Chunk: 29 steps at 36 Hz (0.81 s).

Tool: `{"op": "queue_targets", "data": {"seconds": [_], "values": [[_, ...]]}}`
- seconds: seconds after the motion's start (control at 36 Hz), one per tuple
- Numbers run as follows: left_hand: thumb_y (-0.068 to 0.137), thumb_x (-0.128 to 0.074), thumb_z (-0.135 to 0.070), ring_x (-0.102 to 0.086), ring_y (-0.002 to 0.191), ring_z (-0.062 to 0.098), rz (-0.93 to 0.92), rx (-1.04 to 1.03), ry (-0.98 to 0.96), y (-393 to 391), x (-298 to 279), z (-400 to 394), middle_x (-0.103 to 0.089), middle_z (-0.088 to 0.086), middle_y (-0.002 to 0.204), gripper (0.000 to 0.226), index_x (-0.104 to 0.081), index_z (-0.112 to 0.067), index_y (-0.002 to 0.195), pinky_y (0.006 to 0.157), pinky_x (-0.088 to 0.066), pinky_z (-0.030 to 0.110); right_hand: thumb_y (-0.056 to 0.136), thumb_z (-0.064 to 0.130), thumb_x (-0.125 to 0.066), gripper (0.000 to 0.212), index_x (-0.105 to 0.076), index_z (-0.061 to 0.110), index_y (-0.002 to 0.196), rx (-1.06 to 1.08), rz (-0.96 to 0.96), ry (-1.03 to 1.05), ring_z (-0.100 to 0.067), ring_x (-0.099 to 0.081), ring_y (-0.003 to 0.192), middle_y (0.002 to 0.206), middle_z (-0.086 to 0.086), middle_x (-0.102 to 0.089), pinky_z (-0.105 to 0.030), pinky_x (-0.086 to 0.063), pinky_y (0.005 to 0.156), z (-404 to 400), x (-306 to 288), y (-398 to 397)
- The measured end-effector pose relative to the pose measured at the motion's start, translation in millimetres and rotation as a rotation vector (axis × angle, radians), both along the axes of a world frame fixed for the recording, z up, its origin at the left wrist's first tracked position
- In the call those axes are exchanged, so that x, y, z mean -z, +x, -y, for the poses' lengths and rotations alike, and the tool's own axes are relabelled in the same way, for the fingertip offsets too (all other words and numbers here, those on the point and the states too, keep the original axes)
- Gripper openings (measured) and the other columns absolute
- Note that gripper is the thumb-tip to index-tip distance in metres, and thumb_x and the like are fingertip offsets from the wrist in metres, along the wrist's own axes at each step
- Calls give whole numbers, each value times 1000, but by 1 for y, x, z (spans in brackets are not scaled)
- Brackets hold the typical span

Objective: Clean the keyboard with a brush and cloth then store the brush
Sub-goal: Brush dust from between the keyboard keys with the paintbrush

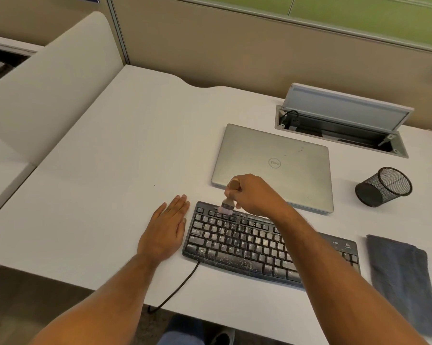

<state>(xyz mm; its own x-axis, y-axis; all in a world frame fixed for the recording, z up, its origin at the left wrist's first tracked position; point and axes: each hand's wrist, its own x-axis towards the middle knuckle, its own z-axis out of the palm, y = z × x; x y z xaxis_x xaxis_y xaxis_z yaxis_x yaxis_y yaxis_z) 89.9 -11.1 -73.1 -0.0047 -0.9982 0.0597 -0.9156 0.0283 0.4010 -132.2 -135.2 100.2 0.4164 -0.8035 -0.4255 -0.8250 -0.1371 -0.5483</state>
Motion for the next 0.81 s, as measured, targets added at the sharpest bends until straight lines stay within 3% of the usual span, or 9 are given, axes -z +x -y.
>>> {"op": "queue_targets", "data": {"seconds": [0.14, 0.19, 0.28, 0.44, 0.5, 0.58, 0.67, 0.72, 0.81], "values": [[103, -22, -35, -14, 154, 3, 1, 5, -3, 0, 1, 0, -24, -8, 166, 58, -35, -20, 158, 126, -17, 36, 103, 22, -61, 10, -68, 16, 99, -60, -150, -49, -11, -60, 82, 93, 5, -67, -29, -42, 68, 5, -7, -13], [104, -21, -35, -13, 154, 3, 7, 6, -2, 0, 1, 0, -23, -9, 166, 58, -34, -20, 158, 126, -17, 37, 104, 25, -59, 16, -65, 16, 92, -62, -165, -80, -17, -62, 85, 95, 1, -69, -33, -46, 68, 6, -9, -14], [104, -23, -34, -13, 154, 2, 8, 6, -1, 0, 2, 1, -23, -9, 166, 58, -35, -20, 158, 126, -13, 33, 104, 24, -58, 15, -68, 15, 97, 4, -23, -54, -20, -67, 91, 98, 0, -72, -39, -53, 79, 4, -9, -10], [103, -22, -35, -11, 154, 1, 3, -1, 4, 0, 1, 1, -23, -9, 165, 58, -35, -21, 158, 126, -10, 31, 105, 23, -59, 13, -71, 17, 107, -21, 163, 15, 2, -65, 83, 95, 10, -70, -23, -46, 71, -11, -1, 4], [103, -22, -35, -11, 154, 1, 3, 1, 5, 1, 1, 1, -22, -10, 165, 58, -36, -21, 158, 126, -11, 32, 106, 23, -57, 14, -70, 17, 107, -65, 98, -14, 2, -61, 83, 94, 11, -68, -23, -46, 70, -14, 1, 5], [103, -23, -34, -12, 154, 1, 4, 2, 1, 1, 2, 1, -22, -10, 165, 58, -36, -20, 158, 126, -12, 33, 107, 25, -50, 17, -65, 20, 100, -148, -76, -109, -13, -63, 86, 92, 6, -68, -31, -50, 73, -13, -2, 1], [104, -24, -34, -12, 154, 2, 4, 4, 1, 1, 3, 1, -22, -10, 165, 57, -36, -20, 158, 126, -14, 35, 108, 27, -40, 24, -54, 22, 89, -235, -252, -230, -17, -59, 76, 82, 2, -64, -30, -42, 62, -12, -9, -3], [103, -24, -34, -13, 154, 2, 4, 4, -2, 1, 3, 1, -23, -10, 165, 57, -36, -20, 158, 126, -15, 35, 108, 28, -38, 28, -52, 22, 84, -210, -217, -243, -18, -58, 72, 79, 1, -64, -31, -40, 59, -12, -9, -4], [103, -24, -34, -14, 154, 3, 6, 4, -4, 1, 3, 1, -24, -9, 165, 57, -38, -19, 157, 126, -16, 36, 107, 28, -47, 23, -63, 19, 93, -159, -33, -176, -15, -64, 80, 87, 5, -70, -35, -49, 68, -13, -7, -1]]}}
